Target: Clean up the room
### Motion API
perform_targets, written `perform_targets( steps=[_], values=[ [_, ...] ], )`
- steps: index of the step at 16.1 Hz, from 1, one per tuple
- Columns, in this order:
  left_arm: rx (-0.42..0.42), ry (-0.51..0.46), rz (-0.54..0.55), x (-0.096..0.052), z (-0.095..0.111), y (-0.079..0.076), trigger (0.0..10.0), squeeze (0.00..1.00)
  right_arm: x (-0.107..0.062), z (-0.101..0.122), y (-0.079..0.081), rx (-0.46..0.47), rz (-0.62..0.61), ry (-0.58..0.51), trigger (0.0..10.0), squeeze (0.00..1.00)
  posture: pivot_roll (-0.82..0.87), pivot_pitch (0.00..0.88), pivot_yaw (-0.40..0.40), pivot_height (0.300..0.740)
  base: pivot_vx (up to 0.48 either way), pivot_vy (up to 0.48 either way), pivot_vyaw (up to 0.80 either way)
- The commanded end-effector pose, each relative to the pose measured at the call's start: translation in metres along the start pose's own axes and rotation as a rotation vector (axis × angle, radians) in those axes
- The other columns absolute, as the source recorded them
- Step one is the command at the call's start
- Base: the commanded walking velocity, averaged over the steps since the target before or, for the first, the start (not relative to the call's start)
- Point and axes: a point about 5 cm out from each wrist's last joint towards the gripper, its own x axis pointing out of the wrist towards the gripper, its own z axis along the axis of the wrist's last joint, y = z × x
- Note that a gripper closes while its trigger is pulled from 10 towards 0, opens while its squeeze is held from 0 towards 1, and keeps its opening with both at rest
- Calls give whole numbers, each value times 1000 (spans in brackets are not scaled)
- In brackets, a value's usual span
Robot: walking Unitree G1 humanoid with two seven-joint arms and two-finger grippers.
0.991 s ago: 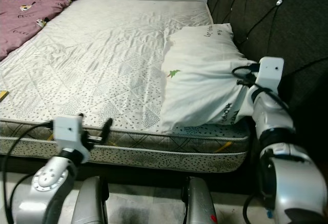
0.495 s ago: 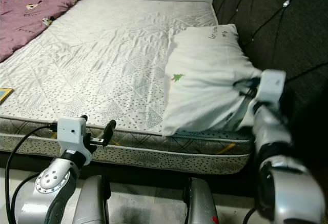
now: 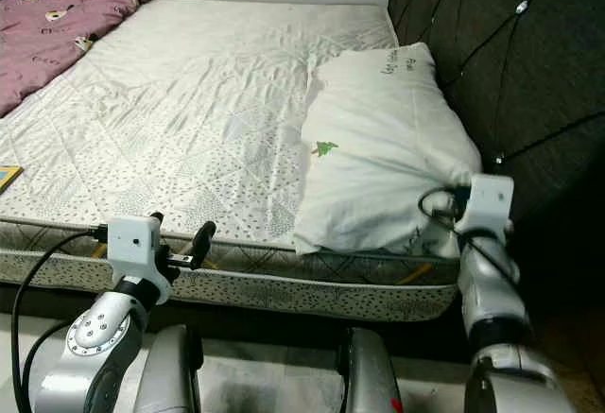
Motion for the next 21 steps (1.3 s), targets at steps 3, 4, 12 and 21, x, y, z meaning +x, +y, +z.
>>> perform_targets(
  steps=[3,4,12,21],
  values=[
    [13,6,2,1,0,2,10000,0,-12,-15,-12,6,-35,34,0,0,67,0,-5,512,0,0,0],
    [14,6,1,1,0,3,10000,0,-13,-15,-14,7,-43,30,0,0,63,0,-1,512,0,0,0],
    [27,1,10,5,2,5,10000,0,20,45,-16,12,-73,-62,0,0,78,0,-3,512,0,0,0],
    [30,17,14,3,-2,6,10000,0,13,29,1,-33,-8,-58,10000,1000,60,0,-4,512,0,0,0]
  ],
)
